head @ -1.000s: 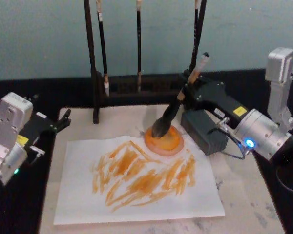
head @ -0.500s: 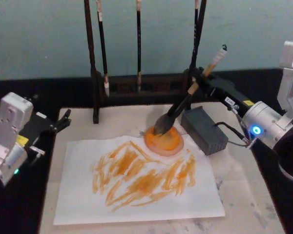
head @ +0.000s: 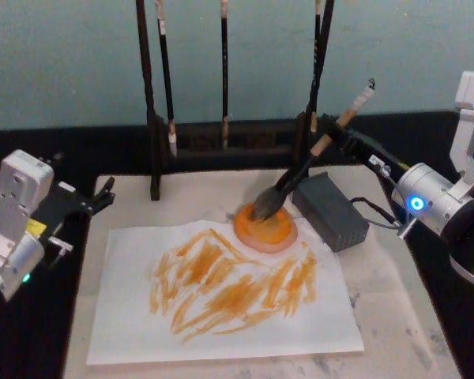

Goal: Pick up the brush from the inkstone, write on the paper, then place the brush back to its original position.

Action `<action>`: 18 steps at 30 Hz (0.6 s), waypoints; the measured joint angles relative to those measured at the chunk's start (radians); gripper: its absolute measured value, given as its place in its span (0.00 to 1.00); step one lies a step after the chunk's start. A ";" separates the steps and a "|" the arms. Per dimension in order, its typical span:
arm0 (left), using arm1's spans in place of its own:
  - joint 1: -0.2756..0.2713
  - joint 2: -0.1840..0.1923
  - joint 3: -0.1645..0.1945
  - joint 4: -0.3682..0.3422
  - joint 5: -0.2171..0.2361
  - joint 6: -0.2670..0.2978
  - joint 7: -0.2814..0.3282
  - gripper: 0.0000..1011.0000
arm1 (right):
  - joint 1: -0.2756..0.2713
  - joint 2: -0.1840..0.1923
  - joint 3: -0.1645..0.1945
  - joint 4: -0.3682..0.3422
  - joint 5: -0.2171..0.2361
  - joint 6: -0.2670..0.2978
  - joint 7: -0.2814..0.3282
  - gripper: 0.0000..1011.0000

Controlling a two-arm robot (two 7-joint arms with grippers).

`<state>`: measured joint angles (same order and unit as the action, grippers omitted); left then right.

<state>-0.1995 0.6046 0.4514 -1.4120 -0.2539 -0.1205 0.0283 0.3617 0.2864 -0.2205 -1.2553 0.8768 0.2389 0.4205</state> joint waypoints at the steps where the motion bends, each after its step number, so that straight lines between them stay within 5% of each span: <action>1: 0.000 0.000 0.000 0.000 0.000 0.000 0.000 0.99 | 0.002 0.000 0.000 0.006 0.004 0.002 -0.001 0.17; 18: 0.000 0.000 0.000 0.000 0.000 0.000 0.000 0.99 | 0.037 0.001 -0.023 0.076 0.073 0.032 -0.029 0.17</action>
<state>-0.1996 0.6047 0.4514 -1.4120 -0.2539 -0.1205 0.0282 0.3983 0.2871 -0.2438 -1.1791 0.9497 0.2712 0.3914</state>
